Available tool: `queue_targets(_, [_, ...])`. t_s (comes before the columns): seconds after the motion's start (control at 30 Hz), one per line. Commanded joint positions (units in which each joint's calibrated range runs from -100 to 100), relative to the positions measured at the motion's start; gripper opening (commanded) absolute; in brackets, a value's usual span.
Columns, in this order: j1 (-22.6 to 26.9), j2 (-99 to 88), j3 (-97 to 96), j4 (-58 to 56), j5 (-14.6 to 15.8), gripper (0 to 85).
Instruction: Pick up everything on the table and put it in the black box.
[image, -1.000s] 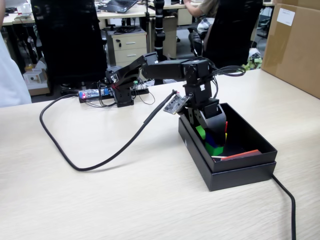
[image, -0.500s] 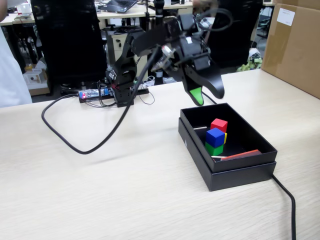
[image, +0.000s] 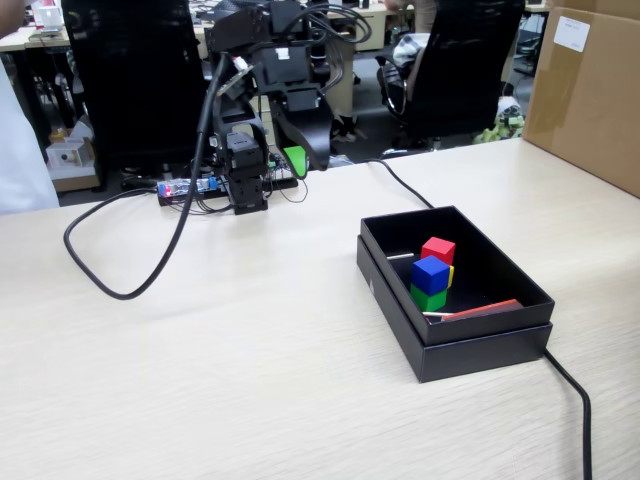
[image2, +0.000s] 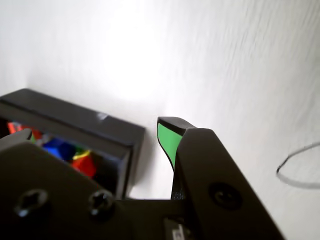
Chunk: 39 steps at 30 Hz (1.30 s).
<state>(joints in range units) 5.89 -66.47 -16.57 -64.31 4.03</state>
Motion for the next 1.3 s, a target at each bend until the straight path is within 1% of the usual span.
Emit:
queue_targets(0.0, [-1.22,-12.76,-9.72,13.46,0.20,49.2])
queue_targets(0.03, [-1.61,-15.86,-14.17,16.23,0.05,49.3])
queue_targets(0.07, [-2.20,-22.17,-22.69,20.63,-0.24,49.5])
queue_targets(0.17, [-3.57,-30.31,-34.20,29.19,-1.07,49.3])
queue_targets(0.23, [-4.35,-32.84,-40.19,32.56,-1.71,49.6])
queue_targets(0.27, [-4.44,-33.18,-41.46,32.64,-1.71,49.7])
queue_targets(0.3, [-4.64,-33.41,-43.81,32.64,-1.71,51.7])
queue_targets(0.37, [-5.18,-33.41,-47.89,35.84,-1.76,52.3])
queue_targets(0.5, [-6.06,-33.30,-56.51,47.42,-3.52,52.0])
queue_targets(0.6, [-6.20,-33.53,-61.04,51.48,-3.81,52.1])
queue_targets(0.63, [-6.20,-33.53,-64.57,55.28,-4.10,52.1])
queue_targets(0.7, [-6.25,-33.53,-68.02,59.42,-4.64,52.1])
queue_targets(0.8, [-6.30,-33.53,-74.09,67.29,-6.15,52.0])
queue_targets(0.87, [-6.40,-33.53,-76.72,70.40,-6.79,52.0])
queue_targets(0.93, [-6.50,-33.53,-78.81,72.12,-7.13,52.1])
queue_targets(1.1, [-6.50,-33.53,-80.89,71.69,-7.18,52.1])
queue_targets(1.27, [-5.81,-33.41,-81.17,66.85,-7.18,51.9])
